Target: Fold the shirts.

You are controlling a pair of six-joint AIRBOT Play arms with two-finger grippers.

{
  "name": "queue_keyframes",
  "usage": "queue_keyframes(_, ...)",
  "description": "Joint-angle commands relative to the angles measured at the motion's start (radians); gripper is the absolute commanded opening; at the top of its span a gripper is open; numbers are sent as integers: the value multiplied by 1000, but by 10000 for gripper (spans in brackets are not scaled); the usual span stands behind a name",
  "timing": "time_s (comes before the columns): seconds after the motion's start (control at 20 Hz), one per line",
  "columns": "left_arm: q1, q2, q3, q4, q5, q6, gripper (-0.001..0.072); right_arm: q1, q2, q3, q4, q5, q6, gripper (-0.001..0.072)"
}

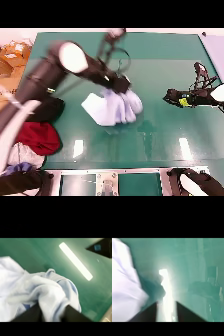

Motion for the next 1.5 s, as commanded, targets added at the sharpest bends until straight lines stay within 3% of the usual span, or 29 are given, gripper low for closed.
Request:
queue_keyframes(0.0,-58,-120,-60,-224,-15,-15,707,-15,0,8,0,37,-2,407)
queue_keyframes(0.15,42,-124,-20,-235,-141,12,707,-77,0,60,0,159,-21,428)
queue_keyframes(0.35,341,-104,35,-164,-303,7,706,-57,39,-46,40,220,-29,427)
queue_keyframes(0.45,464,-105,18,-108,-324,-13,707,29,47,-171,149,152,-68,428)
queue_keyframes(0.55,538,-105,-31,-58,-307,-13,707,131,11,-259,221,-27,-112,428)
queue_keyframes(0.65,581,-107,-106,-33,-265,-13,707,190,-97,-240,233,-151,-135,425)
queue_keyframes(0.75,587,-108,-183,-27,-208,-11,707,196,-229,-156,233,-174,-172,422)
queue_keyframes(0.8,587,-108,-216,-26,-166,-3,707,195,-288,-112,231,-168,-197,381)
queue_keyframes(0.85,587,-108,-246,-27,-108,-3,707,196,-344,-74,231,-148,-217,272)
queue_keyframes(0.9,587,-108,-269,-26,-51,-3,707,197,-388,-44,231,-111,-244,45)
queue_keyframes(0.95,587,-108,-290,-26,10,-3,707,197,-407,-32,230,-83,-261,15)
queue_keyframes(1.15,583,-181,-299,-79,143,33,706,157,-318,-31,130,-48,-252,14)
queue_keyframes(1.45,497,-337,-299,-466,203,338,706,114,-265,-31,113,-7,-252,15)
